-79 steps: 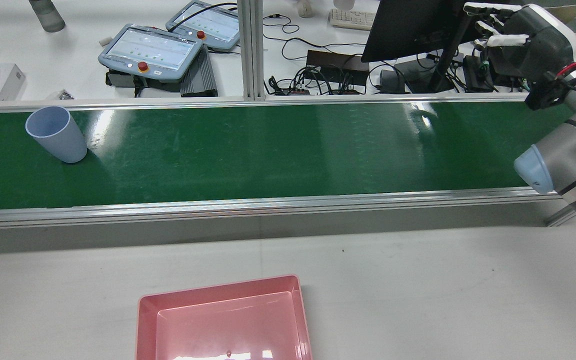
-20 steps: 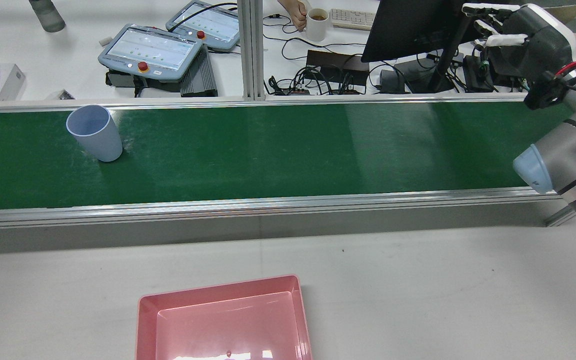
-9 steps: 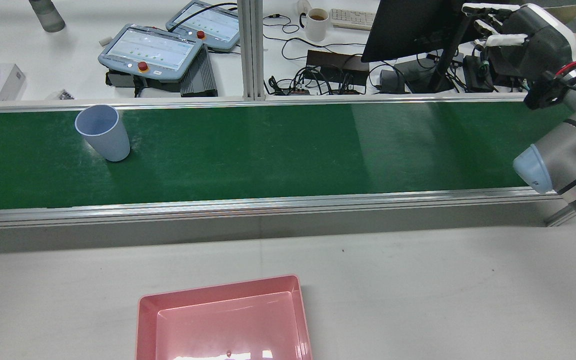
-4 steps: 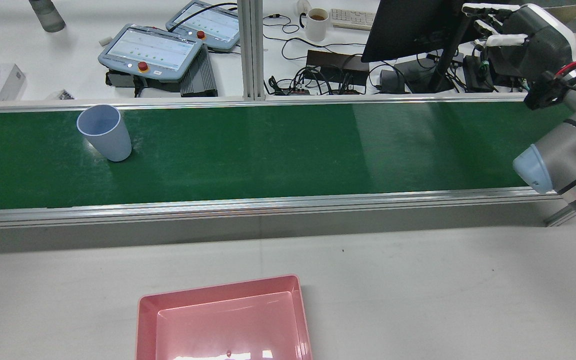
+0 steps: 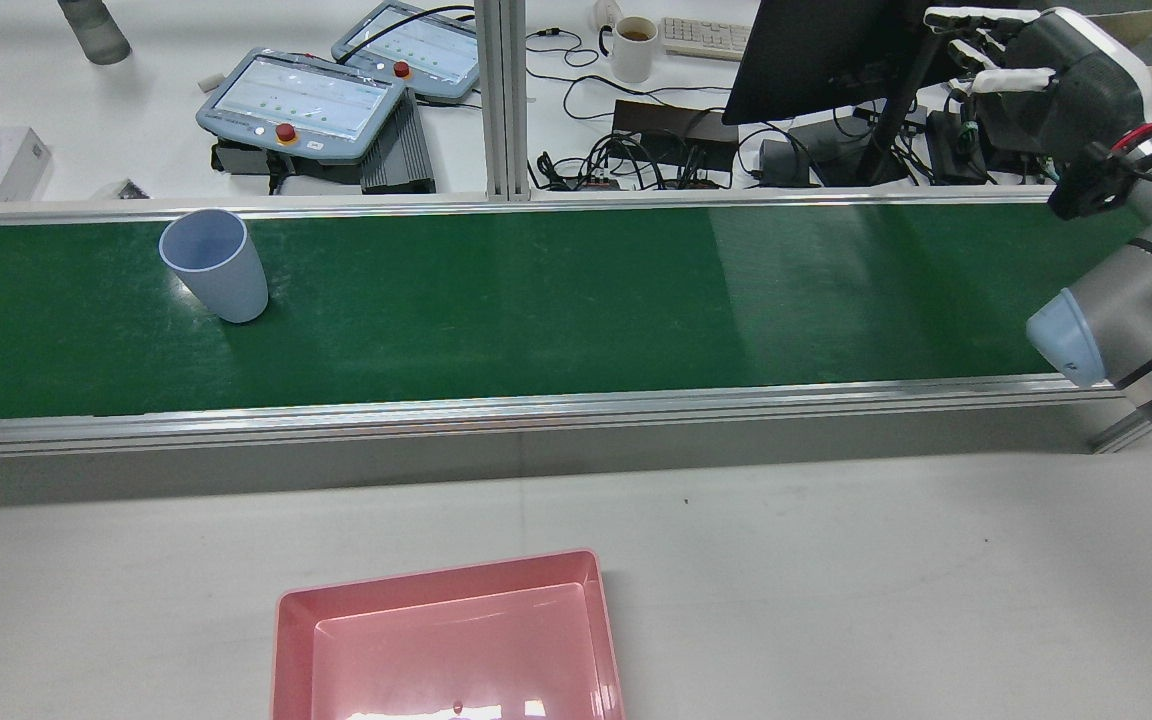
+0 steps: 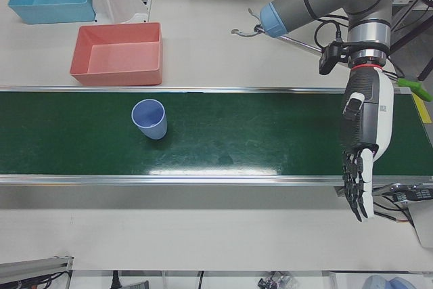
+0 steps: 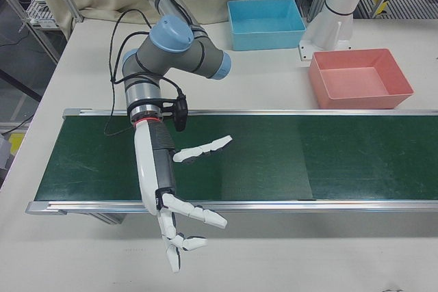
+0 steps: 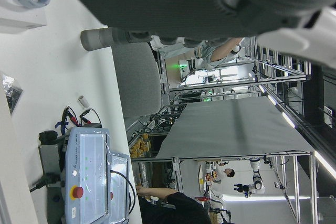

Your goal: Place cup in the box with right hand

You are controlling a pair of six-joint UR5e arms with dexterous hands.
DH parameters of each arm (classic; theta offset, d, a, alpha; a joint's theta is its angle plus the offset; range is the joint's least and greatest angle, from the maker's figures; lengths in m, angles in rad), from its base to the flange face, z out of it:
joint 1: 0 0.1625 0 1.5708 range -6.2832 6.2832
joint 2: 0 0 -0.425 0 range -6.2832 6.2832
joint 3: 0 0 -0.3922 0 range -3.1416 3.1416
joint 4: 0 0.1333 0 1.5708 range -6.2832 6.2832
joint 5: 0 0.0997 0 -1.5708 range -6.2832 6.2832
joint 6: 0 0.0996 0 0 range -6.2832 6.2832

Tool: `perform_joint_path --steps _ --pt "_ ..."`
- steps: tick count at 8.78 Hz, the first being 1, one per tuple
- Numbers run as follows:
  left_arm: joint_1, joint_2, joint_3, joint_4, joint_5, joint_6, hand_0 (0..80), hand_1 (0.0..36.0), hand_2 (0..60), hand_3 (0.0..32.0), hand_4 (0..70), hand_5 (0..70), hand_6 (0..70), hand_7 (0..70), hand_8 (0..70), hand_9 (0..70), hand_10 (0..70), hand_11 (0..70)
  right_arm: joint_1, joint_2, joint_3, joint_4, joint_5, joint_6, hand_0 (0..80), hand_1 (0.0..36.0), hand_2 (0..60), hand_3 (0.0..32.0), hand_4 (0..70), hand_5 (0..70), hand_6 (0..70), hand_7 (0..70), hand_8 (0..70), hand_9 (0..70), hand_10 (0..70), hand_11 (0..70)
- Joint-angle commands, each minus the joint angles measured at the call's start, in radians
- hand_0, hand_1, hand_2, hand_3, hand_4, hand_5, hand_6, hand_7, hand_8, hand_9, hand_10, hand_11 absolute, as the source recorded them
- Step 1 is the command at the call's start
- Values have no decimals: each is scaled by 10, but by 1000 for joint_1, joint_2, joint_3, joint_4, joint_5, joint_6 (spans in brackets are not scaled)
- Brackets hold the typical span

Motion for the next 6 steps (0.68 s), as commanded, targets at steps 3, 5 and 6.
perform_joint_path --steps 3,5,6 --pt "0 0 0 1 0 0 0 0 0 0 0 0 0 0 0 0 0 0 0 2 1 0 -3 0 529 89 0 52 274 43 76 418 8 82 35 65" --pt "0 0 0 1 0 0 0 0 0 0 0 0 0 0 0 0 0 0 0 2 1 0 -3 2 527 89 0 54 271 43 75 413 9 83 35 65" --pt "0 0 0 1 0 1 0 0 0 0 0 0 0 0 0 0 0 0 0 0 1 2 -3 2 529 89 0 54 272 43 75 415 9 83 35 65"
